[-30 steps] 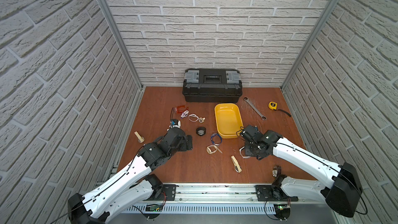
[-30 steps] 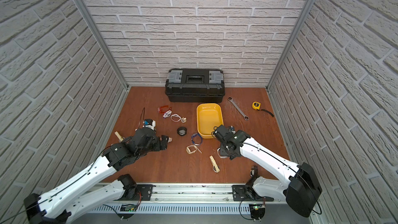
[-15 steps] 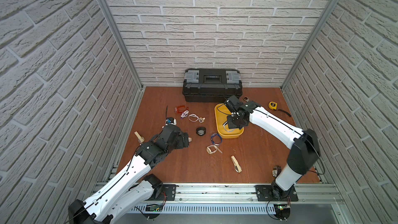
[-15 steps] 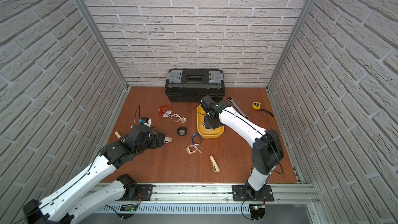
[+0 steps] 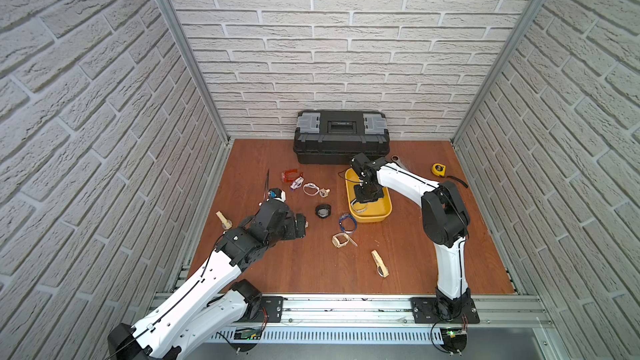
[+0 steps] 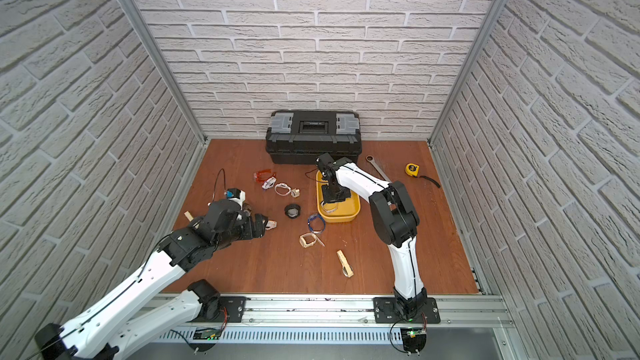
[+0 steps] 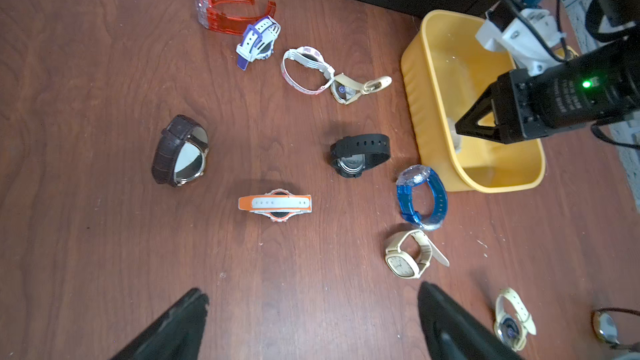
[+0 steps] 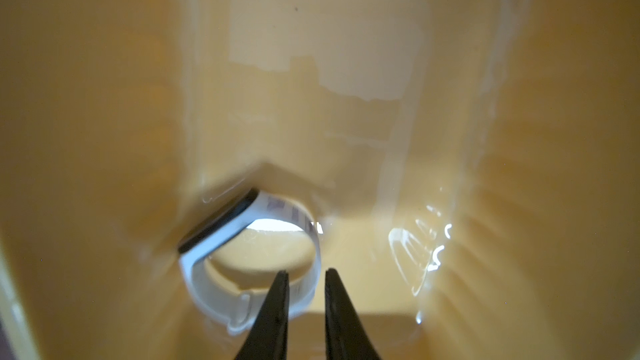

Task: Put the watch into the storage box
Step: Place the watch in the storage box.

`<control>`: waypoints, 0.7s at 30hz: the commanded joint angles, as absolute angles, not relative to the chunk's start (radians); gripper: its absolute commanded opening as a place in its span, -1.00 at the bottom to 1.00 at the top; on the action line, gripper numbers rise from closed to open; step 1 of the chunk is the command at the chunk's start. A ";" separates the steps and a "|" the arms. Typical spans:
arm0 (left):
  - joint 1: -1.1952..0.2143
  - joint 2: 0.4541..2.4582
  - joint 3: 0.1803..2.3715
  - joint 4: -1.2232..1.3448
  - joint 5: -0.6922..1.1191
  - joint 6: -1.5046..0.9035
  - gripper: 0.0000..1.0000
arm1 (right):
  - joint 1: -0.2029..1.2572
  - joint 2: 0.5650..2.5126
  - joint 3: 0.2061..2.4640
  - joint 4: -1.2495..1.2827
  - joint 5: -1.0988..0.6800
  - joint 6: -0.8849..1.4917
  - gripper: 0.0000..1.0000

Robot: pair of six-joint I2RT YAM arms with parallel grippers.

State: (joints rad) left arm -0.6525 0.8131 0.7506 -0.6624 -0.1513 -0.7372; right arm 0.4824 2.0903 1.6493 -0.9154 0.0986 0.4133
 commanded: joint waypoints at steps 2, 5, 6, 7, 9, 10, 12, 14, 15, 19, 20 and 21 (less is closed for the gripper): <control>-0.695 0.854 0.769 -0.610 -0.122 -0.744 0.96 | 0.479 1.987 1.596 -0.862 0.044 0.406 -0.14; -0.715 0.882 0.779 -0.606 -0.120 -0.744 0.96 | 0.479 1.830 1.543 -0.842 0.006 0.403 -0.03; -0.723 0.888 0.782 -0.599 -0.115 -0.743 0.97 | 0.479 1.783 1.526 -0.843 -0.005 0.400 -0.02; -0.732 0.895 0.782 -0.588 -0.105 -0.739 0.97 | 0.481 1.730 1.501 -0.847 -0.025 0.395 -0.01; -0.756 0.907 0.780 -0.565 -0.091 -0.731 0.96 | 0.479 1.621 1.434 -0.848 -0.069 0.388 0.03; -0.768 0.918 0.777 -0.554 -0.083 -0.729 0.96 | 0.480 1.560 1.388 -0.846 -0.092 0.385 0.06; -0.785 0.939 0.774 -0.534 -0.061 -0.734 0.96 | 0.480 1.450 1.288 -0.839 -0.144 0.387 0.10; -0.794 0.957 0.763 -0.510 -0.040 -0.749 0.96 | 0.479 1.323 1.155 -0.802 -0.224 0.385 0.20; -0.797 0.960 0.755 -0.499 -0.033 -0.755 0.96 | 0.480 1.275 1.091 -0.784 -0.257 0.387 0.25; -0.801 0.958 0.737 -0.480 -0.027 -0.763 0.96 | 0.481 1.107 0.841 -0.754 -0.360 0.416 0.28; -0.801 0.957 0.738 -0.481 -0.027 -0.761 0.96 | 0.483 1.074 0.789 -0.748 -0.376 0.431 0.29; -0.801 0.956 0.739 -0.483 -0.027 -0.758 0.96 | 0.487 1.048 0.751 -0.741 -0.384 0.443 0.30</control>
State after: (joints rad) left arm -0.7967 0.9638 0.7498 -0.5312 -0.0422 -0.7544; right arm 0.4820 1.0946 0.8356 -0.7719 -0.2874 0.4133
